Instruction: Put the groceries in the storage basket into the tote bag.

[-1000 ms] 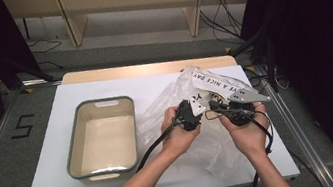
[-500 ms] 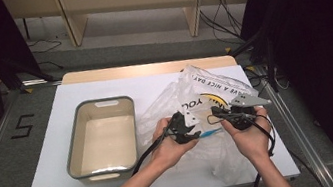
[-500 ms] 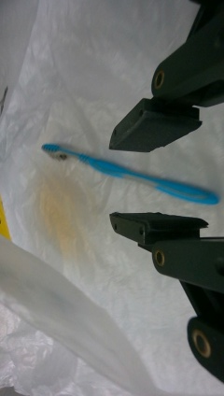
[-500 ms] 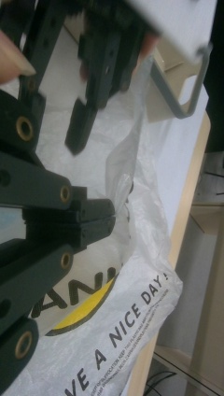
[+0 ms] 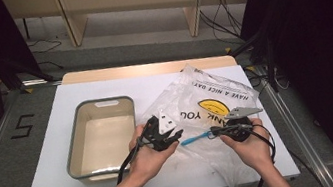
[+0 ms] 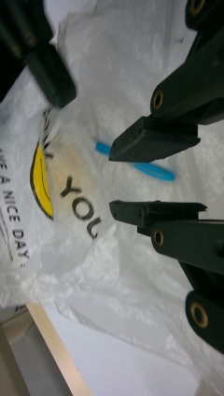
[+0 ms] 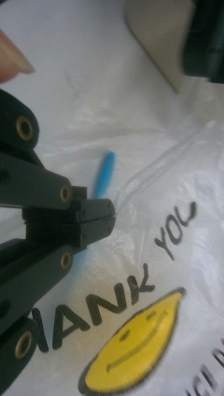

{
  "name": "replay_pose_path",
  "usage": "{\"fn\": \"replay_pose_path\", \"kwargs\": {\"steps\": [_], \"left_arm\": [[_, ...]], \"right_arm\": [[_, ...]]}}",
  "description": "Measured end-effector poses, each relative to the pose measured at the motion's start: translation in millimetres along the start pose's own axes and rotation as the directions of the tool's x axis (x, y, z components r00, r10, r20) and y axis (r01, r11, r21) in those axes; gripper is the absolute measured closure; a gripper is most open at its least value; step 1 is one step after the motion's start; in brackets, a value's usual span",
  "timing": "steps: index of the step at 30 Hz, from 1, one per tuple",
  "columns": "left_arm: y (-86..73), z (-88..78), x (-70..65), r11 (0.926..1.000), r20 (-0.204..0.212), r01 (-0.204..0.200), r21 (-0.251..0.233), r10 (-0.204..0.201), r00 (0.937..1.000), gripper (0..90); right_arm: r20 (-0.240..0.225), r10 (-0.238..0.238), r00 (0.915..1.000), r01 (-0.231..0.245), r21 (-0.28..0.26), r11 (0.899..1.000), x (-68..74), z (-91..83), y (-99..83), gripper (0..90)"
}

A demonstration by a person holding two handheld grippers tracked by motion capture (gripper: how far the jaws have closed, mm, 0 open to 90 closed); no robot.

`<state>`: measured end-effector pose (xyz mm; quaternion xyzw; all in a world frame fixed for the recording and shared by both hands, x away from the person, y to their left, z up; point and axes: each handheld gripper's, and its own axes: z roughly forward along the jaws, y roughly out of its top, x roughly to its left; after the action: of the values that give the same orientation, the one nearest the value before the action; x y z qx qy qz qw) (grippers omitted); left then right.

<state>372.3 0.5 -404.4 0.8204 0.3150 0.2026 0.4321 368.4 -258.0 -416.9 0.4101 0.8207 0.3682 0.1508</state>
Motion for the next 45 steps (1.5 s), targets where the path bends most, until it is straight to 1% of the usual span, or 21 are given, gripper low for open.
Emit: {"fn": "replay_pose_path", "kwargs": {"steps": [4, 5, 8, 10, 11, 12, 13, 14, 16, 18, 20, 22, 24, 26, 28, 30, 34, 40, 42, 43, 45], "left_arm": [[-1.2, 7.1, 6.8, 0.9995, -0.026, 0.028, 0.014, -0.027, 0.9993, 74.2], [-1.7, 9.4, 7.8, 0.9995, -0.033, 0.023, 0.024, -0.022, 0.9992, 76.3], [-4.8, 18.9, 7.8, 0.9982, -0.03, 0.032, 0.05, -0.031, 0.9991, 79.5], [-7.8, 24.7, 7.3, 0.997, -0.029, 0.032, 0.071, -0.03, 0.9991, 79.9], [-9.5, 27.3, 7.4, 0.9956, -0.028, 0.025, 0.09, -0.022, 0.9994, 79.7], [-11.7, 30.2, 7.2, 0.9942, -0.023, 0.027, 0.104, -0.025, 0.9994, 79.4], [-13.8, 32.0, 7.4, 0.9926, -0.017, 0.026, 0.119, -0.024, 0.9996, 79.0], [-15.8, 33.0, 7.3, 0.9919, -0.016, 0.024, 0.125, -0.023, 0.9996, 78.9], [-19.0, 34.0, 6.8, 0.9906, -0.011, 0.021, 0.135, -0.019, 0.9998, 78.4], [-21.0, 34.4, 6.2, 0.9896, -0.006, 0.02, 0.143, -0.019, 0.9998, 77.4], [-22.4, 34.8, 5.4, 0.9893, 0.0, 0.018, 0.145, -0.018, 0.9998, 76.2], [-23.7, 34.7, 4.5, 0.9883, 0.009, 0.013, 0.152, -0.014, 0.9999, 75.0], [-25.1, 34.7, 3.5, 0.9876, 0.012, 0.01, 0.156, -0.012, 0.9998, 74.0], [-26.8, 34.9, 2.9, 0.9876, 0.015, 0.01, 0.157, -0.012, 0.9998, 73.2], [-28.4, 34.6, 3.0, 0.9863, 0.017, 0.007, 0.165, -0.01, 0.9998, 72.4], [-30.2, 34.3, 3.0, 0.9854, 0.021, 0.005, 0.17, -0.009, 0.9997, 71.7], [-32.5, 33.4, 2.5, 0.9839, 0.028, 0.005, 0.179, -0.01, 0.9996, 70.7], [-34.3, 34.2, 1.1, 0.9827, 0.029, 0.003, 0.185, -0.008, 0.9995, 69.1], [-34.6, 34.6, 0.3, 0.983, 0.029, 0.003, 0.183, -0.008, 0.9995, 68.8], [-34.6, 34.7, 0.0, 0.9828, 0.031, 0.001, 0.185, -0.007, 0.9995, 68.6], [-34.5, 34.7, -0.5, 0.9829, 0.032, 0.0, 0.184, -0.006, 0.9995, 68.2]], "right_arm": [[-0.045, -0.013, 0.9989, 0.017, 0.088, 0.996, 1.2, 9.2, -7.5, 90.0], [-0.053, -0.012, 0.9985, 0.018, 0.108, 0.994, 1.5, 11.6, -9.7, 90.0], [-0.084, -0.013, 0.9964, 0.027, 0.166, 0.986, 2.2, 17.4, -15.2, 89.9], [-0.106, -0.011, 0.9943, 0.032, 0.195, 0.98, 3.4, 19.8, -17.7, 86.1], [-0.126, -0.009, 0.9919, 0.037, 0.218, 0.975, 4.4, 21.6, -19.4, 83.4], [-0.142, -0.008, 0.9898, 0.041, 0.231, 0.972, 5.2, 22.1, -20.3, 80.6], [-0.149, -0.005, 0.9888, 0.04, 0.234, 0.972, 5.7, 21.8, -20.7, 78.0], [-0.152, 0.002, 0.9883, 0.033, 0.227, 0.973, 5.8, 20.1, -20.0, 75.2], [-0.148, 0.012, 0.9889, 0.016, 0.185, 0.983, 4.1, 12.2, -15.4, 70.5], [-0.129, 0.029, 0.9912, -0.014, 0.122, 0.992, 0.6, 0.7, -8.8, 66.5], [-0.093, 0.047, 0.9945, -0.042, 0.064, 0.997, -5.7, -10.8, -4.6, 63.3], [-0.052, 0.076, 0.9958, -0.074, 0.029, 0.997, -13.5, -20.4, -4.2, 60.8], [-0.009, 0.114, 0.9935, -0.114, 0.017, 0.993, -22.0, -27.2, -7.2, 58.7], [0.044, 0.139, 0.9893, -0.139, 0.015, 0.99, -31.0, -31.4, -12.7, 57.5], [0.085, 0.169, 0.9819, -0.172, 0.023, 0.985, -39.2, -33.7, -19.8, 56.4], [0.111, 0.197, 0.974, -0.202, 0.032, 0.979, -45.1, -34.8, -26.5, 55.0], [0.162, 0.224, 0.9611, -0.235, 0.053, 0.971, -53.9, -38.1, -37.5, 52.9], [0.228, 0.256, 0.9393, -0.278, 0.068, 0.958, -60.6, -44.5, -49.7, 50.2], [0.249, 0.274, 0.9288, -0.298, 0.064, 0.952, -63.2, -46.6, -53.4, 49.1], [0.257, 0.285, 0.9234, -0.31, 0.064, 0.948, -64.4, -47.6, -55.3, 48.8], [0.263, 0.3, 0.9168, -0.327, 0.064, 0.943, -66.3, -49.0, -58.9, 48.6]]}}
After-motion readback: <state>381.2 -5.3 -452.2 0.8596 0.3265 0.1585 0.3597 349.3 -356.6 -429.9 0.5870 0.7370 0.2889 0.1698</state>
